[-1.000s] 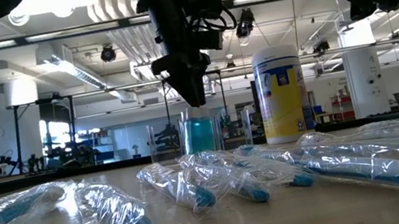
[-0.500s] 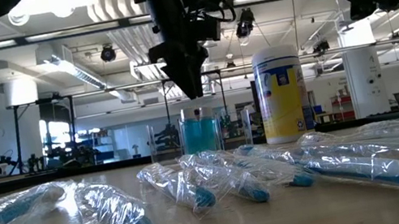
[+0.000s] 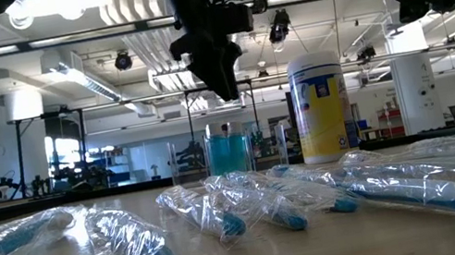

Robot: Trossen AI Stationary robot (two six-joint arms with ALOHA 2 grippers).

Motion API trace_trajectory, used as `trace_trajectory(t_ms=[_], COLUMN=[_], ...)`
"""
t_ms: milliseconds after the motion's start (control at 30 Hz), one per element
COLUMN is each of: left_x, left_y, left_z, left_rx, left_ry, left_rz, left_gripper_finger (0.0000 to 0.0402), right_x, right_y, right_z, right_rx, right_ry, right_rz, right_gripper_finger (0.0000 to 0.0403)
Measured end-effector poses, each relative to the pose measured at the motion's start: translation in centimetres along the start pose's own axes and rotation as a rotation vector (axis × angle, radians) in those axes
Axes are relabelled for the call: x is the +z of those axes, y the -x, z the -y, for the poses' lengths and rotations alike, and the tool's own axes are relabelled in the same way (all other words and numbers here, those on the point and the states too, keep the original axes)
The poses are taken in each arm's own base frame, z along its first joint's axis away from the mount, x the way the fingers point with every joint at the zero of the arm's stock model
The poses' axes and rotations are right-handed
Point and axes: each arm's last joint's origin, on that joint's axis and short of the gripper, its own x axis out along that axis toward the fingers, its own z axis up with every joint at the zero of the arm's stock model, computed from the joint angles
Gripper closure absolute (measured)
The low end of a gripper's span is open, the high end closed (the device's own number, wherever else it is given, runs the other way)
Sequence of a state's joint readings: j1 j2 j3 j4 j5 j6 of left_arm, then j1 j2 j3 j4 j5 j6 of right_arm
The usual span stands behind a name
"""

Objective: Pick & Place toothbrushing station
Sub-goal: Put the blue mouthwash bottle into the transparent organizer

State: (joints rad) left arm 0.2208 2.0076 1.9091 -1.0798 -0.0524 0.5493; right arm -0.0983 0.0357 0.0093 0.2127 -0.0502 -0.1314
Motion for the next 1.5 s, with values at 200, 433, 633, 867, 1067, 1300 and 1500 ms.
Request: trace_trajectory(t_ms=[200, 433, 633, 867, 1067, 1300, 1500], left_x=[0.6, 0.5, -0.4, -1.3, -1.9, -2.2, -2.4], left_y=[-0.4, -0.7, -2.7, -4.0, -4.0, -4.1, -3.8], left_z=[0.5, 0.4, 0.6, 0.3, -0.7, -1.2, -0.9], left_rx=[-0.004, 0.002, -0.016, 0.001, 0.027, 0.045, 0.027], left_ry=[-0.017, -0.002, 0.0, 0.017, 0.064, 0.107, 0.095], left_rz=[0.019, 0.024, 0.0, -0.027, -0.04, -0.044, -0.062], left_gripper_finger=[0.036, 0.0397, 0.0399, 0.0399, 0.0399, 0.0399, 0.0399], right_x=[0.0, 0.0, 0.0, 0.0, 0.0, 0.0, 0.0], right_y=[0.0, 0.0, 0.0, 0.0, 0.0, 0.0, 0.0], right_z=[0.0, 0.0, 0.0, 0.0, 0.0, 0.0, 0.0], right_rx=[0.0, -0.001, -0.001, -0.001, -0.001, -0.001, -0.001], right_ry=[0.0, 0.0, 0.0, 0.003, 0.004, 0.004, 0.004], right_rz=[0.002, 0.004, 0.004, 0.004, 0.004, 0.004, 0.004], right_gripper_finger=[0.0394, 0.0394, 0.0394, 0.0394, 0.0394, 0.0394, 0.0394])
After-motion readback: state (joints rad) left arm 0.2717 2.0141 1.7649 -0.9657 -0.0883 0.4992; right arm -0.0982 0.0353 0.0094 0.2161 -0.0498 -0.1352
